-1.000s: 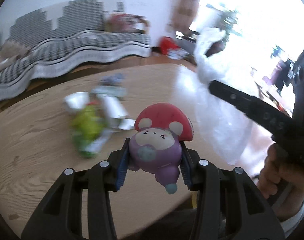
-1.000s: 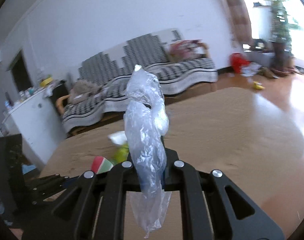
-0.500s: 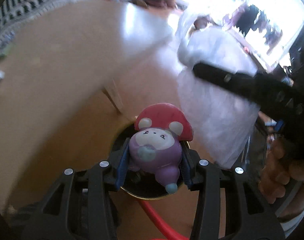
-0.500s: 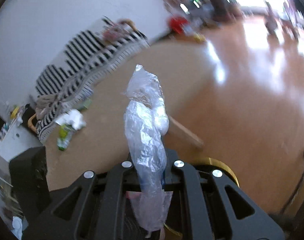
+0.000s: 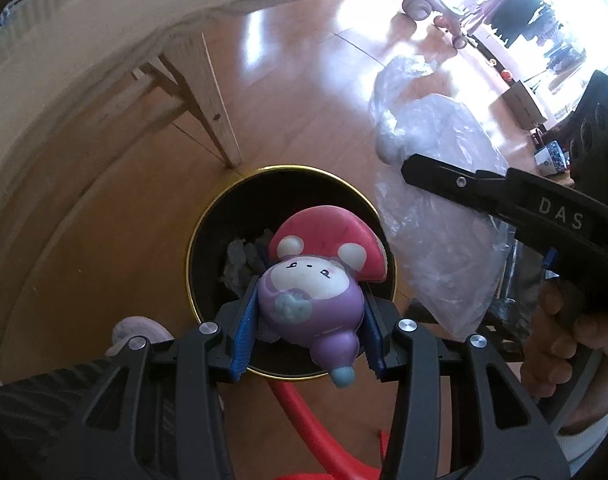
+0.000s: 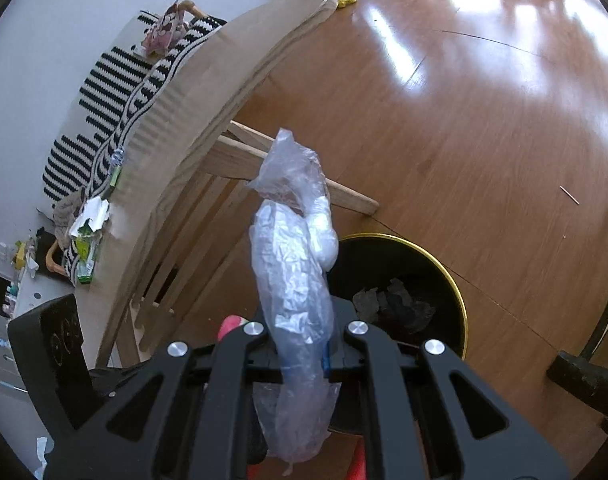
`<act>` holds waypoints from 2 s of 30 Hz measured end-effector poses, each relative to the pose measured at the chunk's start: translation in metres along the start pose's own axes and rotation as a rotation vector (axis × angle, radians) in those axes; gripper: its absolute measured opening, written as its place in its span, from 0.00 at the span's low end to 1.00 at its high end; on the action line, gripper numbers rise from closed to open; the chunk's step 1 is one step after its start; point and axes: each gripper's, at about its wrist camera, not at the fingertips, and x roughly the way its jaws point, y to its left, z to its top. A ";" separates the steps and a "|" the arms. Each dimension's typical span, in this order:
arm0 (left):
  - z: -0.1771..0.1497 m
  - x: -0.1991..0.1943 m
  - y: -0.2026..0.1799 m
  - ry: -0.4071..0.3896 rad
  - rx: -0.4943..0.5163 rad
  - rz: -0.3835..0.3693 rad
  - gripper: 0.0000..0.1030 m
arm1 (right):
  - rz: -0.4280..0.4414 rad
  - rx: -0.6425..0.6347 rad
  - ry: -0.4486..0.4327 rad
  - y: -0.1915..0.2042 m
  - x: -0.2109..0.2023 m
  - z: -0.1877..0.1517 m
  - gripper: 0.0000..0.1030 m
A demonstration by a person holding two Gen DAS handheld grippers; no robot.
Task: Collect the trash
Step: 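Carry plush toy and plastic bag over the black bin and open both tools, then grasp the green toy truck with the left tool while the right tool grasps the white paper carton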
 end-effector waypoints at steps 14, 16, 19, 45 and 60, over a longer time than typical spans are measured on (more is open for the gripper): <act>0.001 0.025 0.008 0.050 -0.060 -0.015 0.94 | -0.094 0.077 0.041 -0.022 0.013 0.001 0.93; 0.005 0.013 0.012 -0.018 -0.086 -0.003 0.94 | -0.119 0.083 0.014 -0.024 0.006 0.005 0.93; 0.011 -0.015 0.022 -0.108 -0.107 0.037 0.94 | -0.150 0.076 -0.042 -0.022 -0.003 0.009 0.93; -0.003 -0.206 0.337 -0.442 -0.636 0.497 0.94 | 0.060 -0.617 -0.264 0.399 0.130 0.049 0.93; -0.014 -0.205 0.397 -0.421 -0.580 0.582 0.94 | -0.062 -0.684 -0.131 0.432 0.244 0.057 0.93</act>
